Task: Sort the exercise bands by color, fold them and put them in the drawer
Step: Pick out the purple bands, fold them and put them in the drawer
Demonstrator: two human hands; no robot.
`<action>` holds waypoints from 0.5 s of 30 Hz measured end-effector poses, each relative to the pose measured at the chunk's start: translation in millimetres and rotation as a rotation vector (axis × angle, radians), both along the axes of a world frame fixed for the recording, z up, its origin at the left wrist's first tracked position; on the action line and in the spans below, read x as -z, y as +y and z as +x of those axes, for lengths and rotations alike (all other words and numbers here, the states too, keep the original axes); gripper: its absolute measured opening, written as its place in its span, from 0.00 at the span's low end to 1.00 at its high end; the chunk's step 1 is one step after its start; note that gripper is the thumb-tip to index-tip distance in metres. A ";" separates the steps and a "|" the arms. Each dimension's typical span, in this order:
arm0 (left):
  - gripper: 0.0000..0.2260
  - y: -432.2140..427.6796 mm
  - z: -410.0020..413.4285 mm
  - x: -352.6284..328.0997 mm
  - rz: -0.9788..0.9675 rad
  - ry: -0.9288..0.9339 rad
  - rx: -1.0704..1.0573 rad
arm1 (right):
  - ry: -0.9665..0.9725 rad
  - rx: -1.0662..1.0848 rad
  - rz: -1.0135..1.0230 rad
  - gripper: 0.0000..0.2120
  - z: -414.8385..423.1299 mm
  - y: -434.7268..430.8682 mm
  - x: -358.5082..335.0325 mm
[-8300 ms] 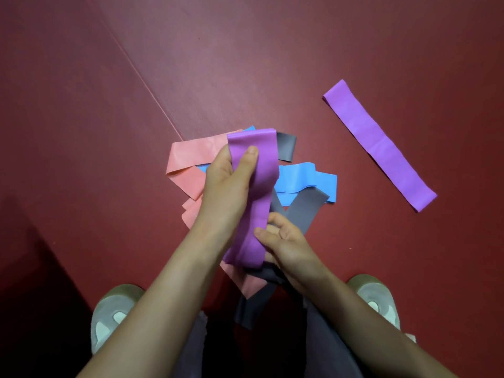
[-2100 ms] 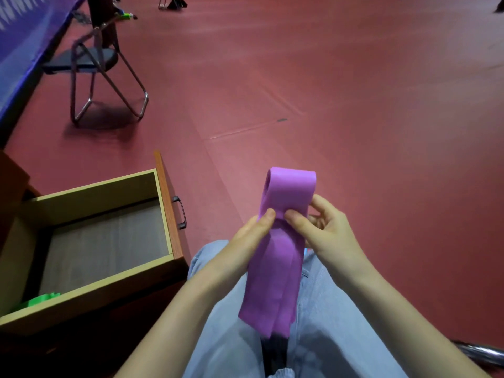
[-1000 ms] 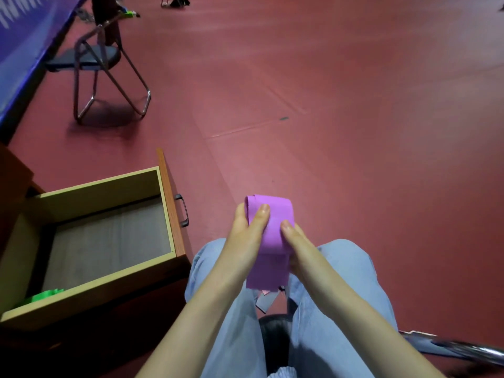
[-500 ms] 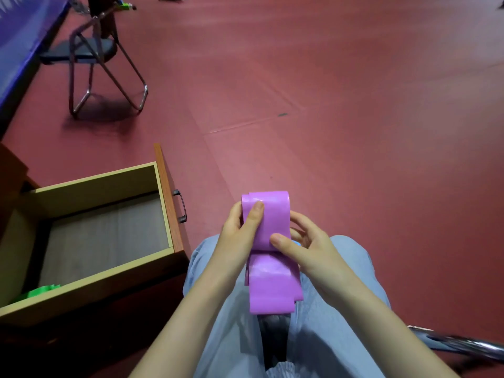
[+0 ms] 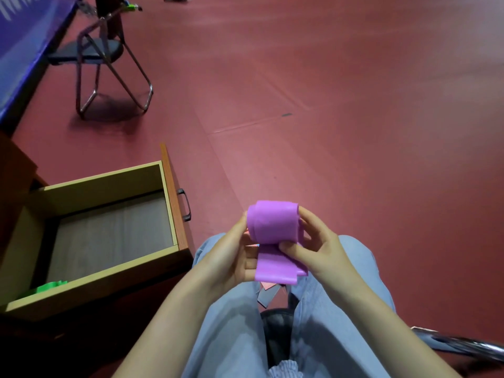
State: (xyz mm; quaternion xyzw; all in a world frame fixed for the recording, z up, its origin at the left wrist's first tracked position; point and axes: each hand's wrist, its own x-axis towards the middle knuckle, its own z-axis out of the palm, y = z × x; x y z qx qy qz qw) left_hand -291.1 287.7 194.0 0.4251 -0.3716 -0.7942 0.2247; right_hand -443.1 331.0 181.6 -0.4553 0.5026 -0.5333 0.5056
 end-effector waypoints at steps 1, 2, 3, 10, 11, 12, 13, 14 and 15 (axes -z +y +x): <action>0.26 0.2 0.9 -0.4 0.012 0.007 -0.009 | -0.004 -0.023 0.027 0.24 -0.3 0.9 1.0; 0.26 1.0 1.8 -1.9 0.037 0.028 -0.016 | -0.011 -0.043 0.048 0.24 -0.9 1.7 1.8; 0.28 1.2 3.1 -2.1 0.063 0.053 -0.013 | -0.023 -0.058 0.058 0.23 -1.7 1.8 3.3; 0.21 10.4 -4.5 2.6 0.097 0.140 -0.082 | -0.131 -0.157 0.083 0.26 -7.0 -0.5 3.8; 0.19 11.5 -6.2 4.2 0.087 0.154 -0.096 | -0.169 -0.192 0.103 0.30 -9.8 -1.3 2.1; 0.16 12.2 -6.6 4.2 0.073 0.152 -0.118 | -0.223 -0.217 0.129 0.33 -13.9 -2.3 0.6; 0.15 12.7 -6.1 4.1 0.051 0.135 -0.144 | -0.282 -0.234 0.151 0.35 -18.3 -3.4 -1.2; 0.15 13.8 -6.5 2.6 0.020 0.109 -0.181 | -0.338 -0.243 0.173 0.35 -22.5 -5.9 -2.9; 0.14 13.2 -5.5 3.0 -0.014 0.093 -0.223 | -0.395 -0.236 0.190 0.33 -25.4 -8.4 -3.0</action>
